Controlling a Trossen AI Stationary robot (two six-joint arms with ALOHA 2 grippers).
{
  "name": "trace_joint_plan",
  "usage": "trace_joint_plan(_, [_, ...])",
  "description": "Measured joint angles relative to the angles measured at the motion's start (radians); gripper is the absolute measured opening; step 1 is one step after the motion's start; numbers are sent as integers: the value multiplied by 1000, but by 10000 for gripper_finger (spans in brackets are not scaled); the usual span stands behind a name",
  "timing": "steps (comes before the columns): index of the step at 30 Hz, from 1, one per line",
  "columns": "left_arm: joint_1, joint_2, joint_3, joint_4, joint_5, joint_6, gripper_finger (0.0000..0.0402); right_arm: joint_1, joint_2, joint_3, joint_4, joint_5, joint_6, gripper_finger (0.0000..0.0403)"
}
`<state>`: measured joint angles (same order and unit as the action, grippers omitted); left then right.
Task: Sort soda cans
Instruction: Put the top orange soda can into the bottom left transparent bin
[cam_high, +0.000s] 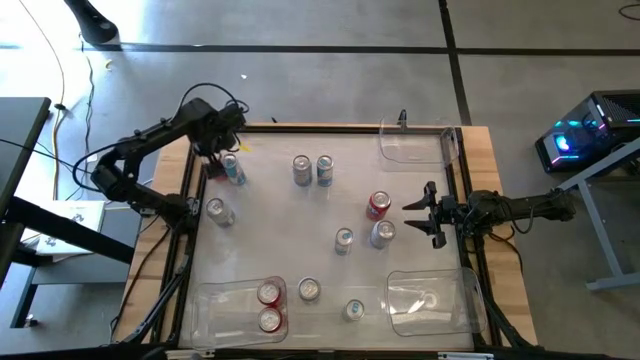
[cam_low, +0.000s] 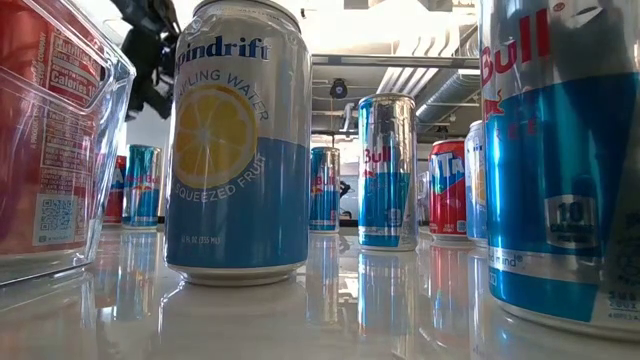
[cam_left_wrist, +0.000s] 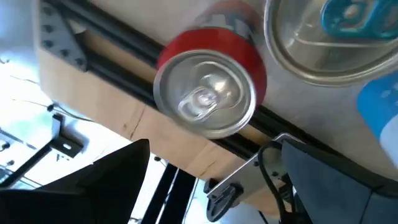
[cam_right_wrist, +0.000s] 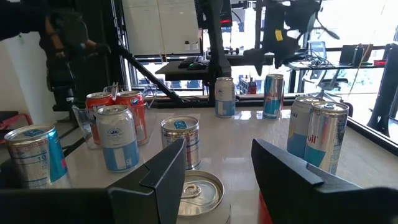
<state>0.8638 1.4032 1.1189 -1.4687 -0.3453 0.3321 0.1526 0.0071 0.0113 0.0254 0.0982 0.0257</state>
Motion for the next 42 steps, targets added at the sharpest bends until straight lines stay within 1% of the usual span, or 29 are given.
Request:
trace_joint_plan(3, [0,0,-53,65,-1,35,361,0,0,0,0,0,0,179])
trace_joint_plan(7, [0,0,-105,158,-16,45,361,0,0,0,0,0,0,179])
trace_joint_plan(16, [0,0,-167,246,-29,66,361,0,0,0,0,0,0,179])
trace_joint_plan(22, [0,-1,-189,247,-23,62,353,0,0,0,0,0,0,179])
trace_joint_plan(31, [0,-10,-187,230,-12,37,283,0,0,0,0,0,0,179])
trace_joint_plan(35, [-1,-33,-185,204,15,36,281,0,0,0,0,0,0,179])
trace_joint_plan(42, [-1,-64,-95,82,-17,15,280,0,0,0,0,0,0,179])
